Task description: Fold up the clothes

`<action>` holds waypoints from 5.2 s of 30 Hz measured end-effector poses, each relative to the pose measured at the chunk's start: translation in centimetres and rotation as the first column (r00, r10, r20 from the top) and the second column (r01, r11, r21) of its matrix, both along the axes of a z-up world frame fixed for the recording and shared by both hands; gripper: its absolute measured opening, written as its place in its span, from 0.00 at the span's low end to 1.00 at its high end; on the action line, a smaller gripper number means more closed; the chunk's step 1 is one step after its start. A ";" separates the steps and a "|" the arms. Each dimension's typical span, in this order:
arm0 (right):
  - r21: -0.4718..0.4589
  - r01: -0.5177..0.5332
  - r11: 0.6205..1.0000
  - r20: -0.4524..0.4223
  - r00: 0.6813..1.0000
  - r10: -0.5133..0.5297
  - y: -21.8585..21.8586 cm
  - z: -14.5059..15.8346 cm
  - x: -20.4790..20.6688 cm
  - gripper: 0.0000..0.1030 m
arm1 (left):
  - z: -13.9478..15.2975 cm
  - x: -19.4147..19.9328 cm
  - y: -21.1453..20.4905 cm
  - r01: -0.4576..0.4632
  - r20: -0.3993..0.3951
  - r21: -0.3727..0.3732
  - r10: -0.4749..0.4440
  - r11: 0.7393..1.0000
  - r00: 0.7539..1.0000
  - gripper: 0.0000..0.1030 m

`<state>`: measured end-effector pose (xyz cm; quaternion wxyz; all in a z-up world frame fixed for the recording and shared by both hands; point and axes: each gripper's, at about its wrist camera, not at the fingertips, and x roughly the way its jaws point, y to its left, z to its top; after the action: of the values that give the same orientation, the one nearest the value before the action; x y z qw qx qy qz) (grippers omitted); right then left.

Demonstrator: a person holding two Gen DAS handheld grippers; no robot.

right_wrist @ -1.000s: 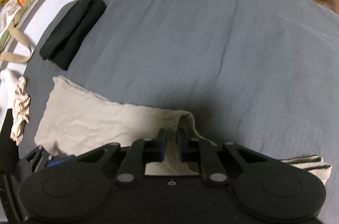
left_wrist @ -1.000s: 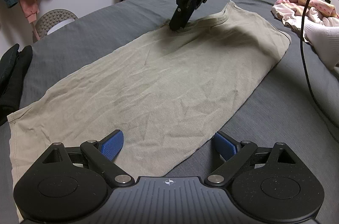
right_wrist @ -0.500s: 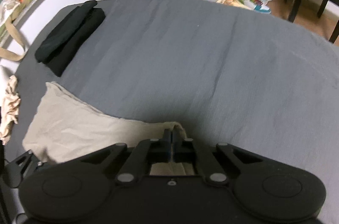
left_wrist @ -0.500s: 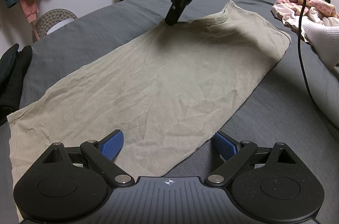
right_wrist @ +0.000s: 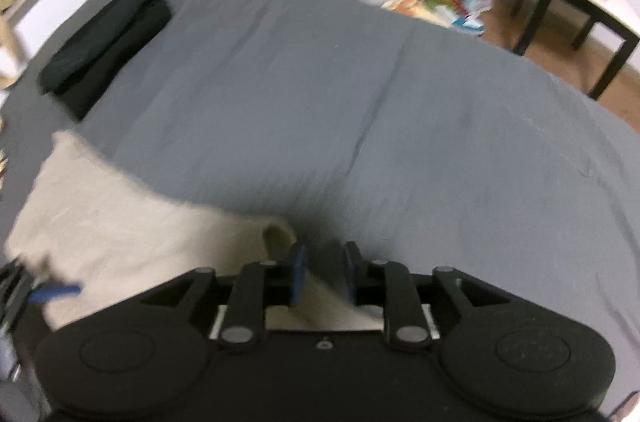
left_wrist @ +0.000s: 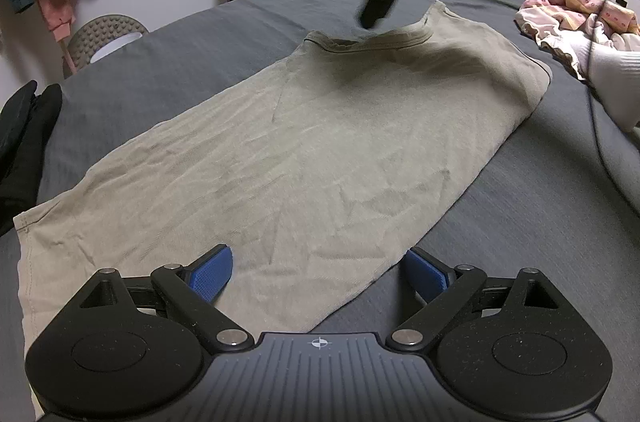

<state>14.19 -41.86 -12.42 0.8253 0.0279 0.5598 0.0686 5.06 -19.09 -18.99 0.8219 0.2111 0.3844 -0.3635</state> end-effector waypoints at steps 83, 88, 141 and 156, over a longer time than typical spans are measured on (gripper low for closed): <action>0.286 0.407 0.867 0.060 0.896 -0.440 -2.2 2.8 -12.9 0.11 | 3.7 -10.2 -0.7 -0.073 0.048 -0.400 0.101 0.913 0.994 0.91; 0.278 0.393 0.876 0.041 0.907 -0.420 1.5 2.7 -11.0 0.11 | 4.4 -9.9 2.2 -0.040 0.075 -0.401 0.076 0.915 0.994 0.91; 0.010 -0.014 1.000 0.024 1.000 0.014 10.7 3.4 -10.1 0.48 | 2.1 -5.0 5.0 -0.177 -0.062 -0.598 0.175 0.782 0.983 0.90; -0.092 -0.258 0.962 0.114 0.957 0.268 9.3 0.9 -15.7 0.25 | 0.7 -0.6 2.2 -0.440 -0.257 -0.448 0.359 0.779 0.897 0.31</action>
<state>-1.46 -32.56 -11.56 0.8428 -0.0826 0.5079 0.1580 4.41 -16.90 -18.26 0.8733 -0.1224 0.3779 -0.2821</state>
